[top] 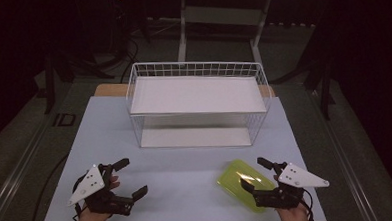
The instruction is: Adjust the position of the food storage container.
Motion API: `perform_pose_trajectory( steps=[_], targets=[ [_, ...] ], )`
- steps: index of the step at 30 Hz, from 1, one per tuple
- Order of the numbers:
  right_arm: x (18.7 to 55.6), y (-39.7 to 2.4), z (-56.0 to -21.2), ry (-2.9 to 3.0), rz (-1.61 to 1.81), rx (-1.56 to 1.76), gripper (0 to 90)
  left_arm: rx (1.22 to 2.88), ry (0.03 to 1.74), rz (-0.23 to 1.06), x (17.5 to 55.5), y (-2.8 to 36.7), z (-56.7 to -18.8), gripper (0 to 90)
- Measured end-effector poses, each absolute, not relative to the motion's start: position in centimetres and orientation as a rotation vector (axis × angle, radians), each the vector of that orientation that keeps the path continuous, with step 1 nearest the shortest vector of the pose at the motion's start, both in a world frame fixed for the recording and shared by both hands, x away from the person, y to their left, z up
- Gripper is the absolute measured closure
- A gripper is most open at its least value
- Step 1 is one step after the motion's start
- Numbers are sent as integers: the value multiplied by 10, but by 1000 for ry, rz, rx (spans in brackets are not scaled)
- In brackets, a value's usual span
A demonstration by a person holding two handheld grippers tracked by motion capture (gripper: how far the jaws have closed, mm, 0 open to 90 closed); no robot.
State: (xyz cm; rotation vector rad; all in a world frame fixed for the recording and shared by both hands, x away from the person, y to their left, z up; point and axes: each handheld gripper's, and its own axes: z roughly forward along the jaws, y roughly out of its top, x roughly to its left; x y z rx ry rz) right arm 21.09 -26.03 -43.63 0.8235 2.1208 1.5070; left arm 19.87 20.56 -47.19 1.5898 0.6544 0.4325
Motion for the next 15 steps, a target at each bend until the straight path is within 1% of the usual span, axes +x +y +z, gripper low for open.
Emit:
perform_pose_trajectory(
  steps=[6,10,14,15],
  targets=[
    [207,-258,-422,2178,1584,827,133,1587,645,427,197,203,-471,0],
    [207,-258,-418,2209,1540,840,135,1594,633,427,196,201,-471,0],
    [207,-268,-418,2240,1521,858,149,1602,630,424,197,200,-472,0],
    [206,-270,-420,2246,1505,864,171,1604,629,425,197,200,-472,0]
  ],
)
